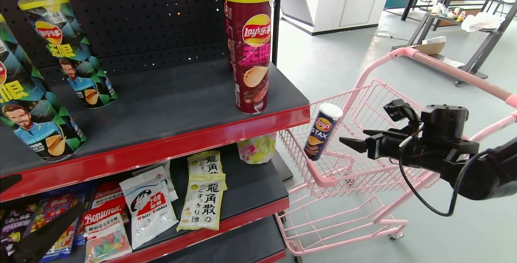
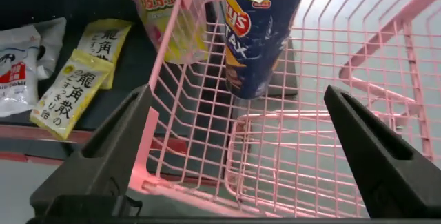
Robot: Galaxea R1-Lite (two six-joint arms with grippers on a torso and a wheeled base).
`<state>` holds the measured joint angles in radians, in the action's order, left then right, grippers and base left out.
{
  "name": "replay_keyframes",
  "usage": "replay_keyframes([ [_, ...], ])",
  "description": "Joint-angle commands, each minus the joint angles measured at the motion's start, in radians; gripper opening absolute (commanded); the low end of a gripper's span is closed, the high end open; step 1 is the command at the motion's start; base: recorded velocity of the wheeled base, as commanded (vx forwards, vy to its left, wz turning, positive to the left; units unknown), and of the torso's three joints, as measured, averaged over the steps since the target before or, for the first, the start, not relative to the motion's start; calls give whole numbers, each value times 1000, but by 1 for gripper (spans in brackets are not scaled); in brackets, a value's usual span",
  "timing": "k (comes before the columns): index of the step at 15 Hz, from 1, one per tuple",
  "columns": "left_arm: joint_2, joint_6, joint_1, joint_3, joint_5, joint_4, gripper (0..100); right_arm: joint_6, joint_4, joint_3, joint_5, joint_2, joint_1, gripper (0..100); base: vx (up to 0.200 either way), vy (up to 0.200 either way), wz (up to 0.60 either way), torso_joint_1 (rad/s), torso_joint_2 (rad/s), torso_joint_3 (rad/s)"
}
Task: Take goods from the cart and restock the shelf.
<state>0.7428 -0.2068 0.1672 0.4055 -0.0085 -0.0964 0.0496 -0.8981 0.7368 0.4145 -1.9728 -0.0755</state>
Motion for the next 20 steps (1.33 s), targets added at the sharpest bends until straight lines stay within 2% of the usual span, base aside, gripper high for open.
replay_keyframes([
  [1,30,0,0,9,1,0,100,-5,-2,96,15,-115,-9,100,0,0,0,0,0,0],
  [3,32,0,0,6,2,0,100,-10,-1,188,23,-182,-17,100,0,0,0,0,0,0],
  [14,53,0,0,9,10,0,100,-36,-1,381,21,-342,-21,100,0,0,0,0,0,0],
  [18,53,-2,0,9,10,0,100,-59,4,513,20,-417,-40,100,0,0,0,0,0,0],
  [20,53,-2,0,10,12,0,100,-77,5,538,15,-437,-53,100,0,0,0,0,0,0],
])
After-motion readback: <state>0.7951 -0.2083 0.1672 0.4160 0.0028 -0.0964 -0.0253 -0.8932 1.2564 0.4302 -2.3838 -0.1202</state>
